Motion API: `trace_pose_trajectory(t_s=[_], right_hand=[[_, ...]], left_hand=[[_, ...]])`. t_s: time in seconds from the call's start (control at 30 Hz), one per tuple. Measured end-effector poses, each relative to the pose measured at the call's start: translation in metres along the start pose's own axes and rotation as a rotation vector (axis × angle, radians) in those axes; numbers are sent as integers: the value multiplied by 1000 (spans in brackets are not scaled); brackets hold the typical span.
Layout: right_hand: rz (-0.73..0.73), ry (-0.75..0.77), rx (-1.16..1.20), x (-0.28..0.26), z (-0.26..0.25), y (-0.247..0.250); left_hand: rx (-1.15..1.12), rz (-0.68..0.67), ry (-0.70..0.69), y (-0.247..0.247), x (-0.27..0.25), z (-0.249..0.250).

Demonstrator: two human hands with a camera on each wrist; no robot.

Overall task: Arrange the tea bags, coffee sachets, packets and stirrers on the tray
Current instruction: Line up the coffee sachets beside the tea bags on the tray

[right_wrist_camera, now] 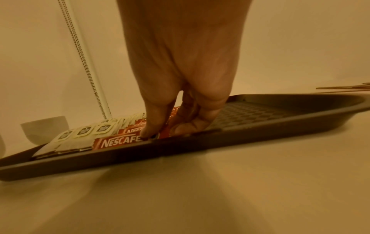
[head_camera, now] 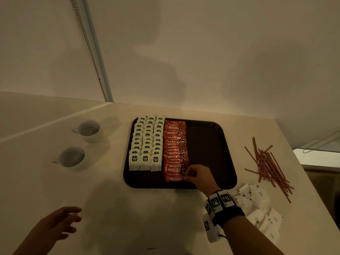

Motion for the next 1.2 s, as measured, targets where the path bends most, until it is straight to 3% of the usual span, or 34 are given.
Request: trace_pose_trajectory(t_s=[0.53,0.9,1.07,1.2], right_hand=[[85,4,-14,3,5,-2],[32,45,-99,1,-2,-7],[130,21,86,-13,3,14],[283,-23,207,-41,32,49]], left_hand=[[11,-27,36,-1,-1,3],[25,-49,11,1,8,-4],[79,-7,-33,-3,30,-18],[134,-41,177,-6,99,-76]])
Point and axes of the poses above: each hand's wrist, its own x-axis towards the middle knuckle, its own y-axis out of the back of the hand, z = x × y, the point moved 5 cm from there along x, towards the middle knuckle, and after that the axes turned 3 degrees about y, right-handed, at the moved point
